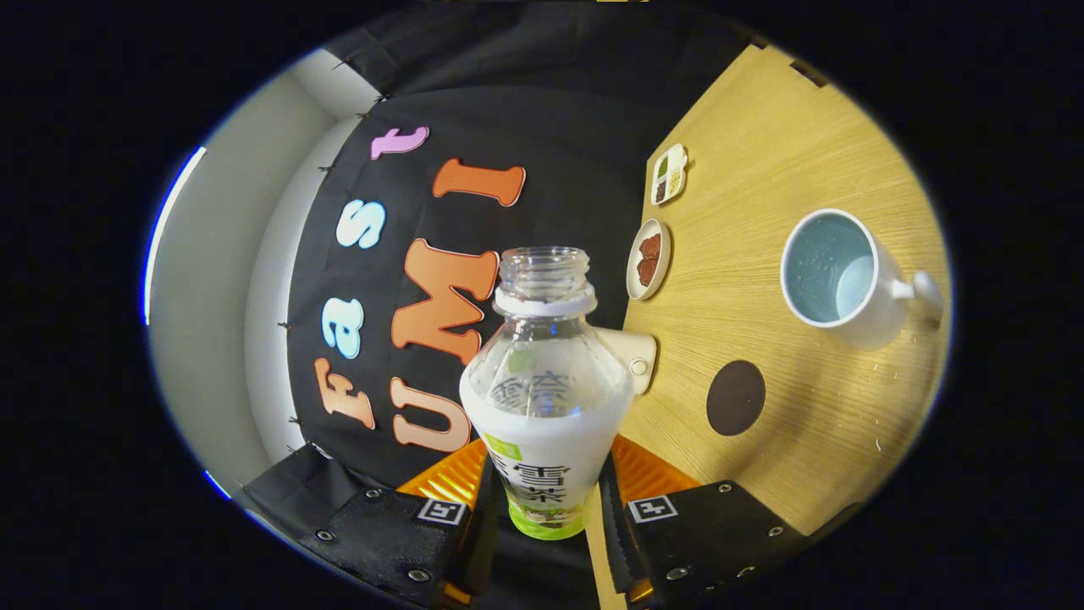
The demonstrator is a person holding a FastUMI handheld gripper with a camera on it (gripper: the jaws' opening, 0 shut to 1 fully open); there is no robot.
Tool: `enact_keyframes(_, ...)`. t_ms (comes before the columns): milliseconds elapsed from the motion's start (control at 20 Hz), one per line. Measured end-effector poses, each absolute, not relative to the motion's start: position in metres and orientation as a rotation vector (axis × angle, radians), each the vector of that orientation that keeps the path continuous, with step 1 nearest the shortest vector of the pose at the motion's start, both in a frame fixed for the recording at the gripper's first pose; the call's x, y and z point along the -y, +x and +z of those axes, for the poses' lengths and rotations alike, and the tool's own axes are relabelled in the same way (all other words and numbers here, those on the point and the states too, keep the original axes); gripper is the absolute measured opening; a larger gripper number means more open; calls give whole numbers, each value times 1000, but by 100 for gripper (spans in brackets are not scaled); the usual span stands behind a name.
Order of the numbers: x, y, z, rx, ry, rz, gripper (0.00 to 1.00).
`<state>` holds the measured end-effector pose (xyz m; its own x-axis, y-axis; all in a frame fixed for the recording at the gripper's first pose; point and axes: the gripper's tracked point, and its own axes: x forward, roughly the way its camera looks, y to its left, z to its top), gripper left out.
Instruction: Take the bottle from table, then pour the juice into the cup, finally place the bottle on the coaster
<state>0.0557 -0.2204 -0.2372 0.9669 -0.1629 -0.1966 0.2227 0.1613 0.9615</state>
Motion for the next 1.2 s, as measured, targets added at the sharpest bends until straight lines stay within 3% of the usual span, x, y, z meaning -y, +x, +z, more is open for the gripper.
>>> enact_keyframes(1200, 238, 56, -259, 3, 1716, -348, 55)
